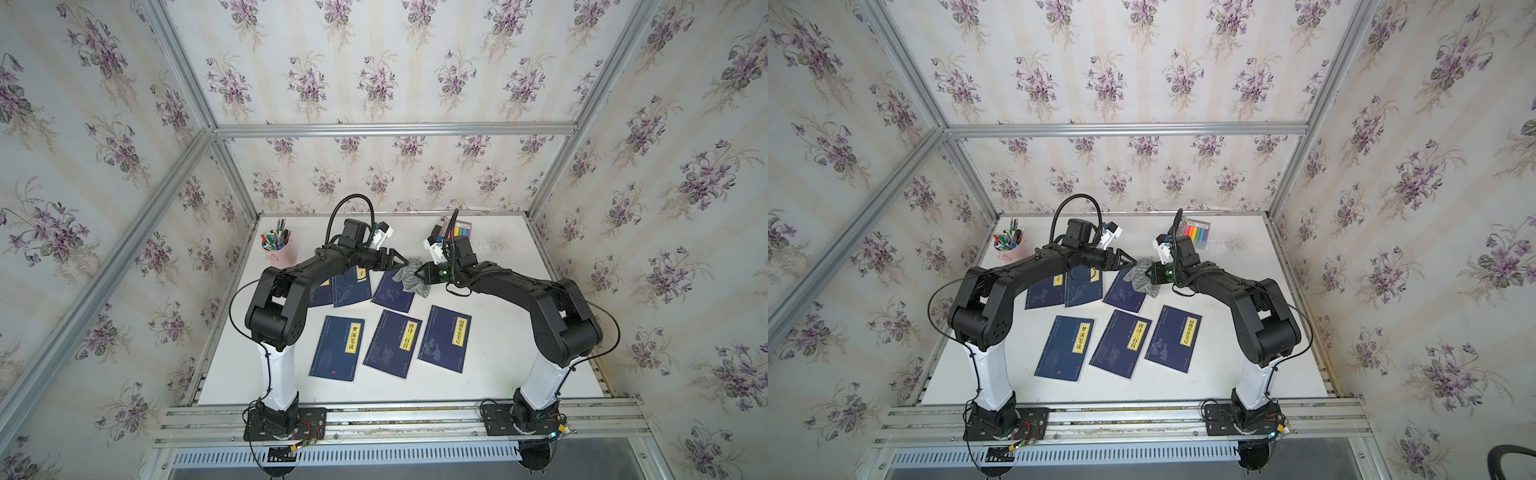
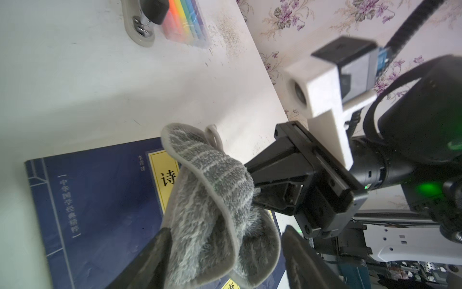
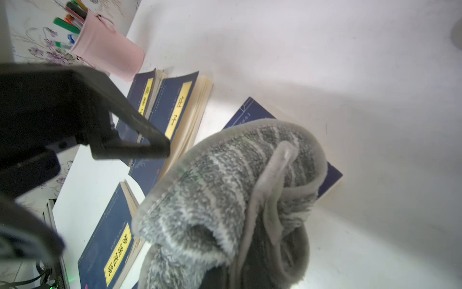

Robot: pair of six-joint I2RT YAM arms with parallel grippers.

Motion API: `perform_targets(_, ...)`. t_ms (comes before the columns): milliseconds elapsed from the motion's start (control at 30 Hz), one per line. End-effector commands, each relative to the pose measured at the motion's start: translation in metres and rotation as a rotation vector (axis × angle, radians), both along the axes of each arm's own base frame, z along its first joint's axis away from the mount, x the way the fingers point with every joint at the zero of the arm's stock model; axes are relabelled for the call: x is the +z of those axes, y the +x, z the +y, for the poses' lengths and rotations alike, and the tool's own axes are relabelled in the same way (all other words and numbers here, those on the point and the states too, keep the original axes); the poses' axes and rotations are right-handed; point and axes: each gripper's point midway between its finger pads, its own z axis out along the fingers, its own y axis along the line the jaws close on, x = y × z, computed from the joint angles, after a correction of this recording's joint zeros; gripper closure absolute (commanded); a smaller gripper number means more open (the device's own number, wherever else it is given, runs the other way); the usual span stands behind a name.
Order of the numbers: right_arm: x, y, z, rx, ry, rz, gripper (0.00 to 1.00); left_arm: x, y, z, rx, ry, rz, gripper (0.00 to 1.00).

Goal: Wipe the cover of the book
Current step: Wipe the dirt from the cover of the book.

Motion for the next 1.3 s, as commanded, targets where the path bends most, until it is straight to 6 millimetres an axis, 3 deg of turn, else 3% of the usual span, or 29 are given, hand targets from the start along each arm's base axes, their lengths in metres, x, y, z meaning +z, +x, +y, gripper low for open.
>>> perform_targets(0, 0.006, 0.008, 0.011, 0.001, 0.069, 0.004, 0.92, 0.001, -0.010, -0.007, -0.048, 0.009, -0.020, 0.29)
perform_targets(167, 0.003, 0.012, 0.016, -0.007, 0.099, 0.027, 0.83, -0.004, -0.013, -0.003, -0.008, 0.079, -0.039, 0.32)
perform_targets(333, -0.016, 0.018, 0.018, -0.027, 0.102, 0.074, 0.83, 0.000, -0.008, 0.026, 0.121, 0.161, -0.099, 0.31)
perform_targets(500, -0.020, 0.021, 0.032, -0.016, 0.146, 0.103, 0.82, 0.003, -0.006, 0.049, 0.193, 0.185, -0.090, 0.31)
perform_targets(667, -0.024, 0.016, 0.045, 0.026, 0.129, 0.128, 0.69, -0.009, -0.006, 0.053, 0.200, 0.229, -0.073, 0.31)
perform_targets(800, -0.022, 0.012, 0.042, 0.027, 0.110, 0.124, 0.61, -0.019, -0.003, 0.056, 0.190, 0.288, -0.097, 0.29)
perform_targets(1033, 0.002, 0.007, 0.029, 0.016, 0.096, 0.077, 0.53, -0.029, -0.004, 0.052, 0.165, 0.337, -0.116, 0.28)
perform_targets(1267, 0.023, -0.003, -0.011, -0.054, 0.103, 0.036, 0.50, -0.026, 0.000, 0.049, 0.137, 0.427, -0.155, 0.26)
